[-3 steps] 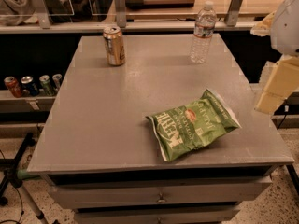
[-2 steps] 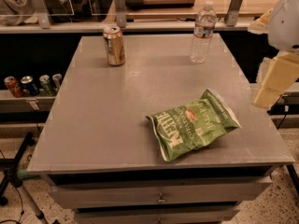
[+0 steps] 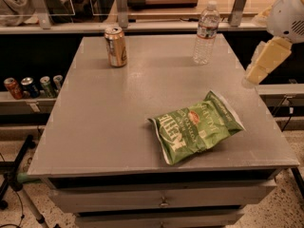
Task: Move water bottle near green jalapeno chip bag
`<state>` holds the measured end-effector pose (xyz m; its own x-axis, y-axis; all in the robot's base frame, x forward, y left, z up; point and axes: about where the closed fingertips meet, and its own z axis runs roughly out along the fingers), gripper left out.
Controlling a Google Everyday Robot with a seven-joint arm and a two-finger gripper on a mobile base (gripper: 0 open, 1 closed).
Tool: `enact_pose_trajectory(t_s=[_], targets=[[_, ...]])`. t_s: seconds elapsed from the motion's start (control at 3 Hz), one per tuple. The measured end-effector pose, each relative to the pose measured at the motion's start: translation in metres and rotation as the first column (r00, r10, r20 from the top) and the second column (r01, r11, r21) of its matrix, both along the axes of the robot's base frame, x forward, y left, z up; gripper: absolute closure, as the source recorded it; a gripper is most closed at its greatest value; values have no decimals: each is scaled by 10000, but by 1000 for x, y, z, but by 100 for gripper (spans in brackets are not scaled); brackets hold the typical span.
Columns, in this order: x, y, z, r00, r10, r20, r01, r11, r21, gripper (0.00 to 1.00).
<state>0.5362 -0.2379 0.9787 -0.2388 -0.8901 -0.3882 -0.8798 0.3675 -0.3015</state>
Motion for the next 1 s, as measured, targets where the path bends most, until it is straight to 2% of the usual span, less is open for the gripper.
enact_pose_trajectory(t_s=[0.33,0.67,1.0], targets=[[39,-17,-15,9970,-704,310,666,9918,1090,0],[68,-30,-28,9850,-1565,728,1395,9701,1985,0],[73,-30,-26,9825,-1623,915,1412,9689,2032,0]])
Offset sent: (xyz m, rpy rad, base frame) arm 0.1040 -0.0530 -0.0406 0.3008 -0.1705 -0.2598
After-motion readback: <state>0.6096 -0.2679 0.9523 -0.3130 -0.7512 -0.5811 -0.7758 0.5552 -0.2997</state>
